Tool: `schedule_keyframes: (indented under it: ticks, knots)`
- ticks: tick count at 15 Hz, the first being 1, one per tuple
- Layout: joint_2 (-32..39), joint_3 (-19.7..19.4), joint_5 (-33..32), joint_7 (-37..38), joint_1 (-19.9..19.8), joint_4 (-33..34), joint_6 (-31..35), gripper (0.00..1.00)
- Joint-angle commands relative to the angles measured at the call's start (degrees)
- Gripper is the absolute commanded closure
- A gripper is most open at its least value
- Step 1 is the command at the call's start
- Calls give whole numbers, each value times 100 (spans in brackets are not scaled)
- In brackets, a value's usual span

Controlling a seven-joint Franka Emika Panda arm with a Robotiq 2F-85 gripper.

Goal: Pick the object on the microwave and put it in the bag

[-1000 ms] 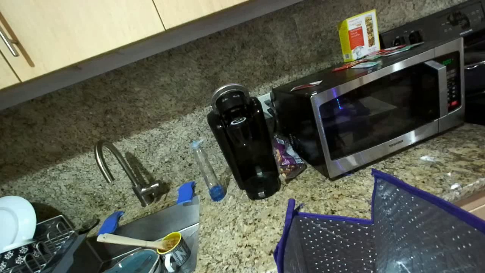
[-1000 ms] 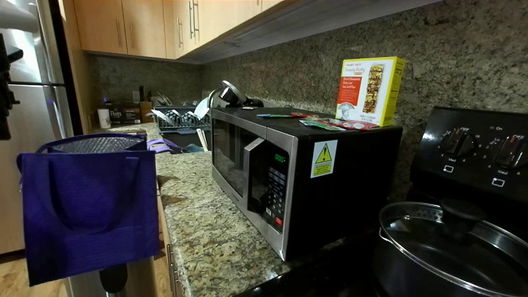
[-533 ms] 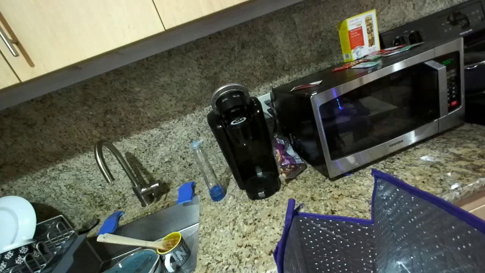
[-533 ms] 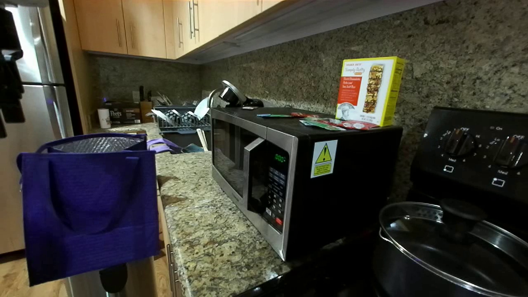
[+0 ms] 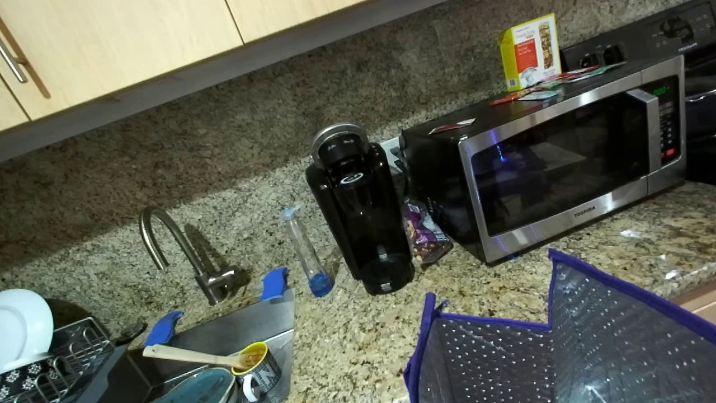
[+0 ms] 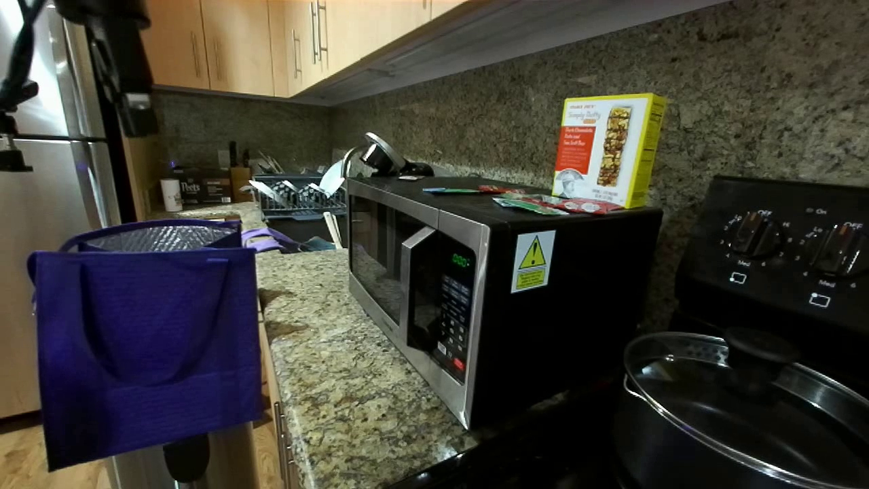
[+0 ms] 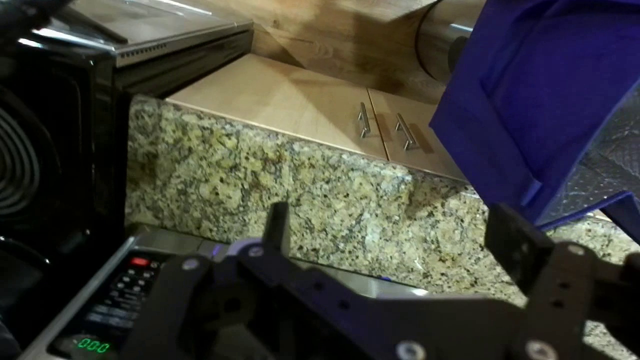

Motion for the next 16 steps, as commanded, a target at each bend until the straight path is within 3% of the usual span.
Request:
schedule_keyframes:
  ticks: [1, 5, 6, 9, 16]
  knots:
    - [1199, 157, -371, -108, 129, 1102, 200, 0]
    - [2078, 235, -853, -95, 257, 2108, 217, 0]
    - [1693, 128, -656, 22, 309, 1616, 358, 0]
    - [2066, 129, -759, 17, 345, 1999, 350, 0]
    - [2075, 131, -770, 17, 347, 2016, 342, 0]
